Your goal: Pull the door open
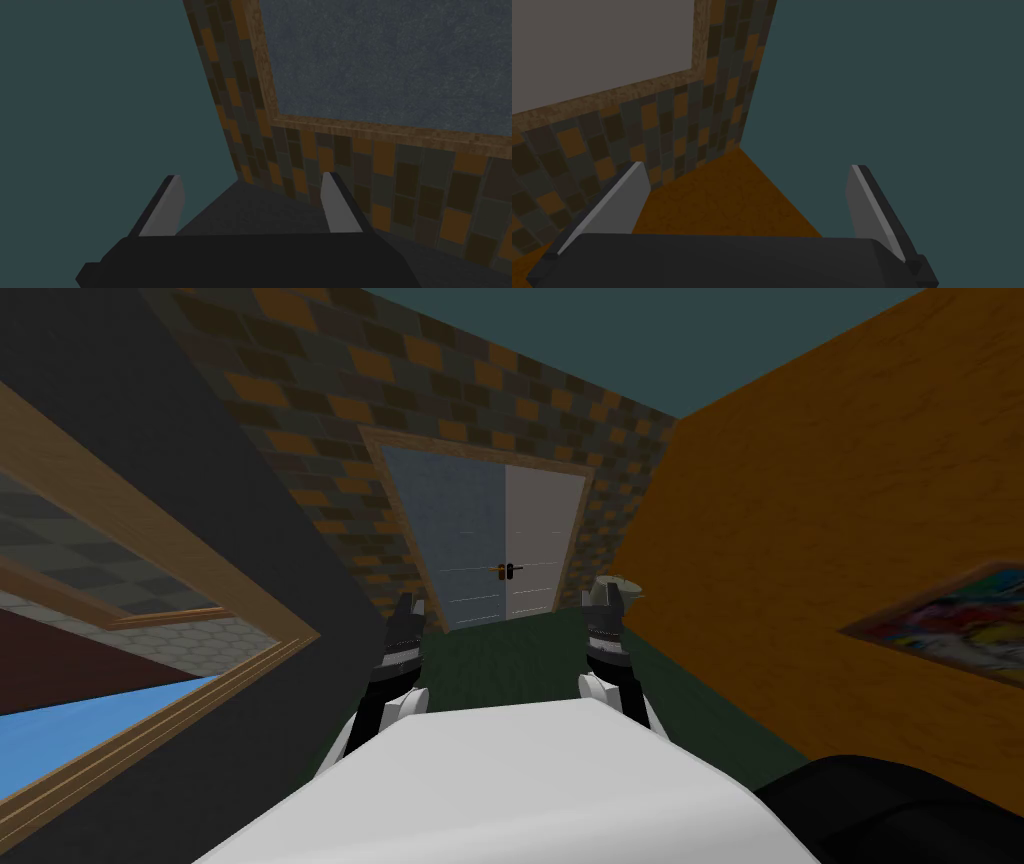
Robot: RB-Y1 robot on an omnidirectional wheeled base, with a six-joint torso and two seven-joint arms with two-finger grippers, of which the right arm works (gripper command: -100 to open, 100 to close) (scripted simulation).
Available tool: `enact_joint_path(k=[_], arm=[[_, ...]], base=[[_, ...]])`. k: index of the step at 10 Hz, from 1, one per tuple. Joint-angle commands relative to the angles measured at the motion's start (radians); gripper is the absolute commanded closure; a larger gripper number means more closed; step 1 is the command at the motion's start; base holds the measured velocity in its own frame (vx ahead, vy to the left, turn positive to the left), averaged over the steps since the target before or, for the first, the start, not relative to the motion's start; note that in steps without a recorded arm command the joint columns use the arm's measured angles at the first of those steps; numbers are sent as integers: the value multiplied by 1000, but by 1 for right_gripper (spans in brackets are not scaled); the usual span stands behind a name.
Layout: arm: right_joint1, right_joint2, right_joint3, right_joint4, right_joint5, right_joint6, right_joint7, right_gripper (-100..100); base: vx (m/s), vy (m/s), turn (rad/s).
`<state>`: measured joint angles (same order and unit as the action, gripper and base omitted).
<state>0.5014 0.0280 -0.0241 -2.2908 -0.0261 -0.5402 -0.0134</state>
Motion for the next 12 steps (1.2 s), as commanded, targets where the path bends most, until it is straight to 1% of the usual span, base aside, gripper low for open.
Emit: enact_joint_path(k=[1,3,4,5,6,7,8,12], arm=[[-14,-13,-5,29,6,6,-9,-100],[-28,-24,-10,55,11,11,-17,-100],[-39,-32,-15,79,16,16,-24,-100],[-46,-37,-17,91,19,18,-28,-100],[-59,-45,-22,117,24,23,-36,-100],[-67,-50,-24,133,27,27,-40,-100],[-83,-60,-30,165,34,33,-50,-100],[-118,-78,-43,235,48,47,-71,-100]], base=[[49,-17,99],[106,15,29],[117,0,59],[108,4,55],[114,3,64],[116,-4,59],[132,11,77],[106,-3,56]])
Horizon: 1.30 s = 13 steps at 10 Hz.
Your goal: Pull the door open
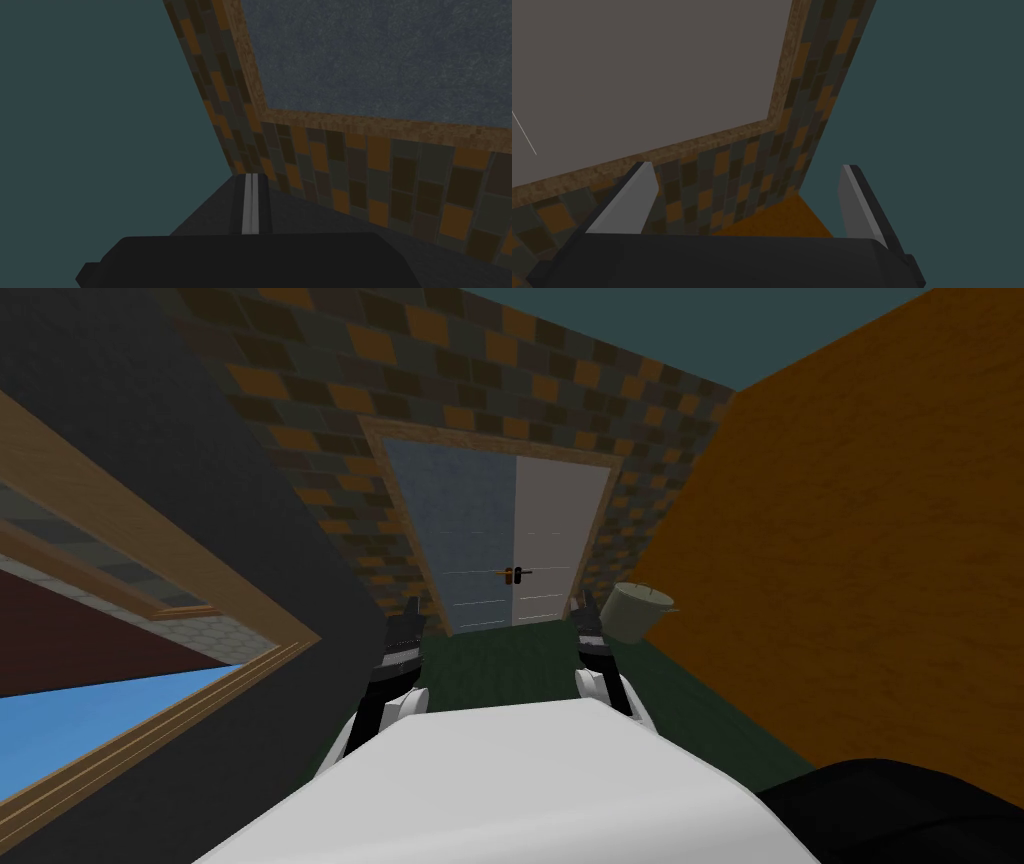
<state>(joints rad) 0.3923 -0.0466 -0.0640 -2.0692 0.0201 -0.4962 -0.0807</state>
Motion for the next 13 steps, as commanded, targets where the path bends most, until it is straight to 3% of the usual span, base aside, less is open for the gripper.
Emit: enact_joint_path(k=[1,2,13], arm=[[-18,-8,-7,32,6,7,-10,-100],[-38,-17,-14,71,14,15,-22,-100],[-156,-61,-57,307,63,62,-93,-100]], base=[[80,-2,49],[119,3,92],[105,-7,67]])
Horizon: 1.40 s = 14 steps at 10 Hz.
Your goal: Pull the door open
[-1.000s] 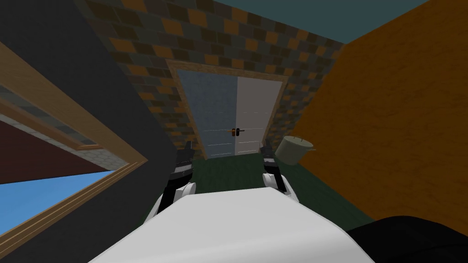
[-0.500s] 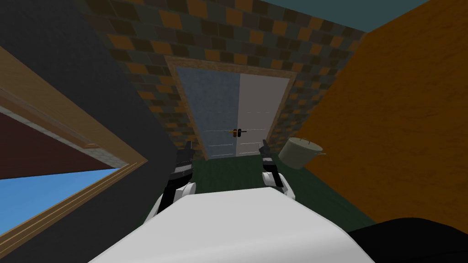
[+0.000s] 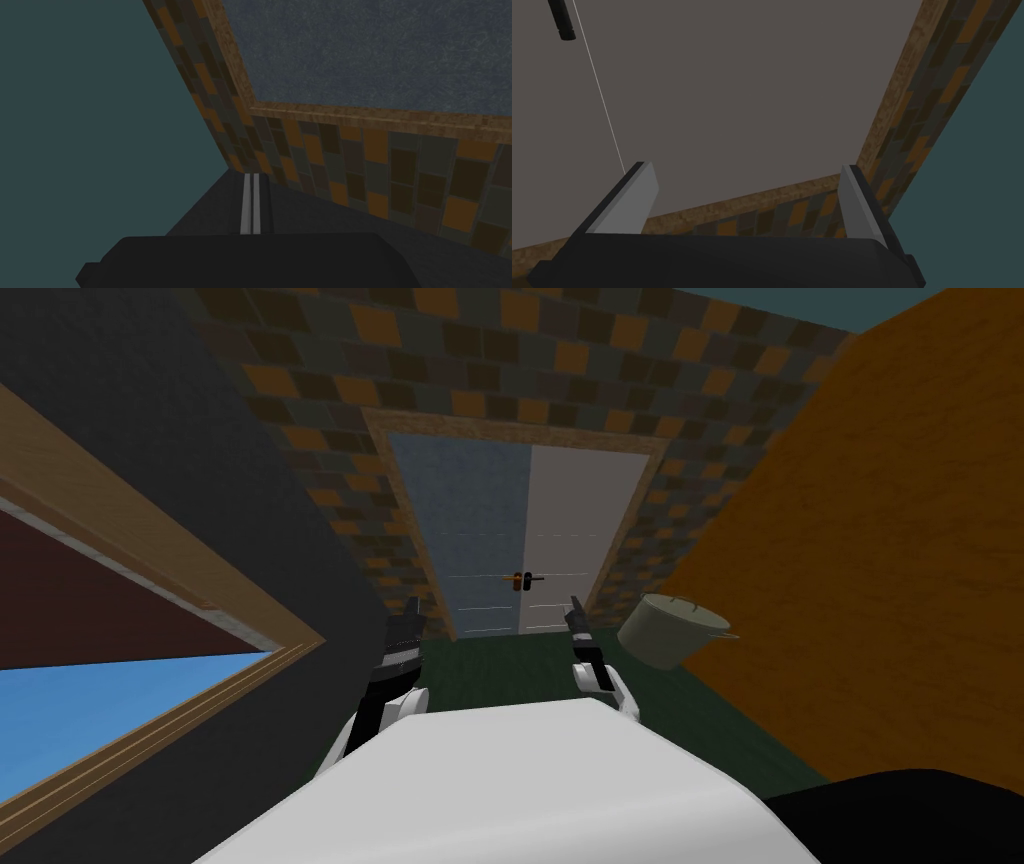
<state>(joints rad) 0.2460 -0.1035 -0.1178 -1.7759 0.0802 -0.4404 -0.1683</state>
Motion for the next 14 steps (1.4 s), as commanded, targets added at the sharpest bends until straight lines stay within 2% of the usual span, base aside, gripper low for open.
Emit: enact_joint_path(k=[1,7,8,14], arm=[[-21,-8,-8,36,7,11,-12,-100],[-88,-26,-32,169,34,37,-53,-100],[-109,-32,-40,213,43,46,-66,-100],[-171,-47,-63,336,69,71,-104,-100]], base=[[95,-1,64],[101,-13,67],[136,-19,110],[106,-19,64]])
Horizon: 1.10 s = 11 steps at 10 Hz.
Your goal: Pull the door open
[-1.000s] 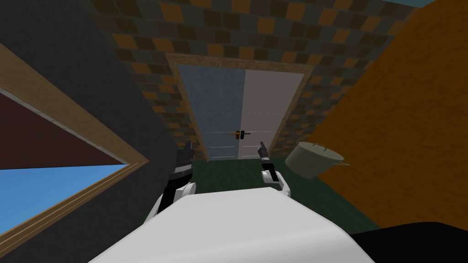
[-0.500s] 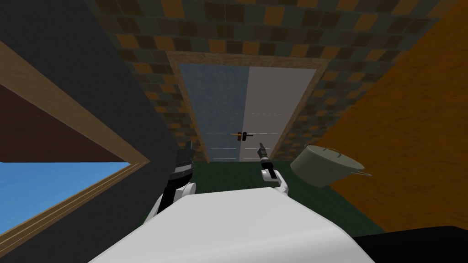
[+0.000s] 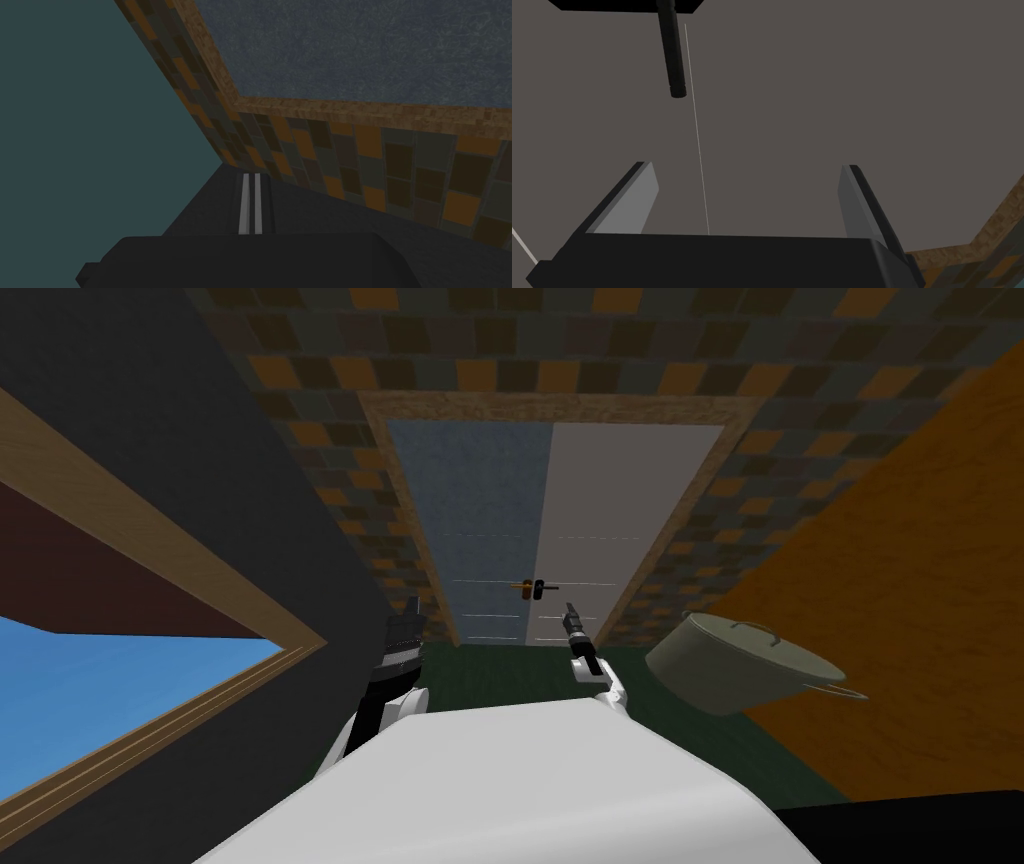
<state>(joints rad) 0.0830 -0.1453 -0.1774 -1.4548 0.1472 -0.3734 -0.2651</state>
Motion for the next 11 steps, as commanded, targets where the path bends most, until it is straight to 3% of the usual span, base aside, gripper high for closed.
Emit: enact_joint_path(k=[1,11], arm=[[-17,-7,-7,33,5,7,-12,-100],[-110,-25,-41,218,43,44,-68,-100]], base=[[98,-25,53],[96,-24,56]])
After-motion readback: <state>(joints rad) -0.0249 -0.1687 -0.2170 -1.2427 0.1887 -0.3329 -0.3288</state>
